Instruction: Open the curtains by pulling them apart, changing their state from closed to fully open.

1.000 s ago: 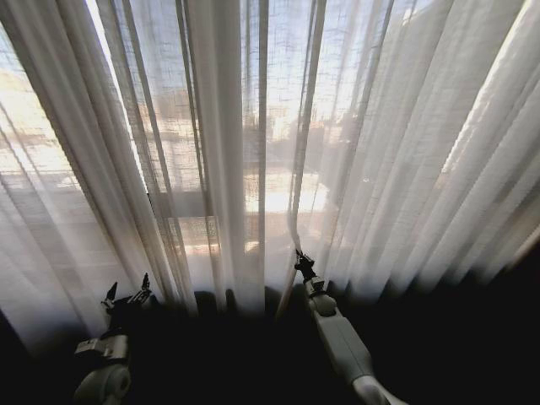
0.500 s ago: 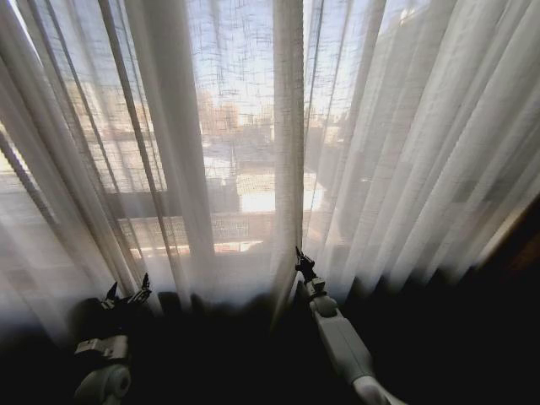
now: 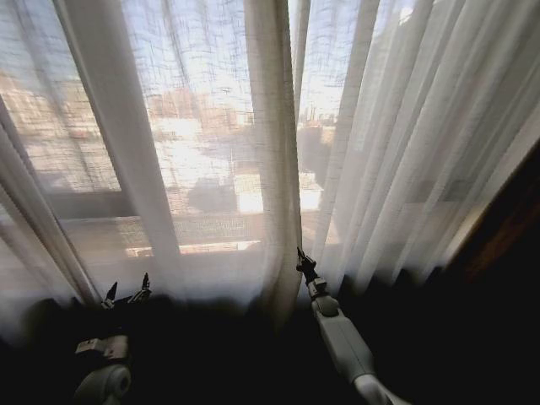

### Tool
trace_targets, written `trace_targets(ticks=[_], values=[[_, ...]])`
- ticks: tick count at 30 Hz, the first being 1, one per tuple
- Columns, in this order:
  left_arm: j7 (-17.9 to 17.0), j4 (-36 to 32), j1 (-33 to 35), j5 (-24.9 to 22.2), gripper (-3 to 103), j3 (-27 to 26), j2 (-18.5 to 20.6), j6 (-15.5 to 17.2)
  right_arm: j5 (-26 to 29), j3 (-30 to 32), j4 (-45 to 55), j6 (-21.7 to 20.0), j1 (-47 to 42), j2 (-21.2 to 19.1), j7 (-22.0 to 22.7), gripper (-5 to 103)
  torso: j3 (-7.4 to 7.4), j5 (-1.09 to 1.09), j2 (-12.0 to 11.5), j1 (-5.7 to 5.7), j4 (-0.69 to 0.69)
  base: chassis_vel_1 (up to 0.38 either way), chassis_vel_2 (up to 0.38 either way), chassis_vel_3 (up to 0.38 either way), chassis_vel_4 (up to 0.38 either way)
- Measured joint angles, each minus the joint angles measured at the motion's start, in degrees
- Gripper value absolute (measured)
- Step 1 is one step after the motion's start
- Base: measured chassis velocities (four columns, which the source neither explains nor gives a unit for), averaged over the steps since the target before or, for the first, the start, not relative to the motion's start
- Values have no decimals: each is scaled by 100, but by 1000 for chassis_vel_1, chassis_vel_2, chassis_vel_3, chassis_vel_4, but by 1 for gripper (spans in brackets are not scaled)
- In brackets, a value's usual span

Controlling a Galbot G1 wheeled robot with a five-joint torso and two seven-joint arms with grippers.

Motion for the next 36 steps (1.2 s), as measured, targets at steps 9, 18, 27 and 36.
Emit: trace_targets(ticks=[9, 18, 27, 36], values=[[0, 0, 0, 0, 100, 0, 0, 0, 6, 27, 0, 16, -11, -10, -14, 0, 0, -1, 0, 0, 0, -356, -363, 348, 348], [0, 0, 0, 0, 100, 0, 0, 0, 23, 36, 34, 28, -36, -17, -50, 0, 0, -1, 0, 0, 1, -354, -359, 354, 355], [0, 0, 0, 0, 100, 0, 0, 0, 61, 37, 138, 39, -127, -38, -81, 0, 0, -2, 0, 0, 0, -352, -355, 348, 353], [0, 0, 0, 0, 100, 0, 0, 0, 67, 16, 213, 39, -169, -47, -100, 0, 0, -4, 0, 1, 1, -352, -348, 353, 347]])
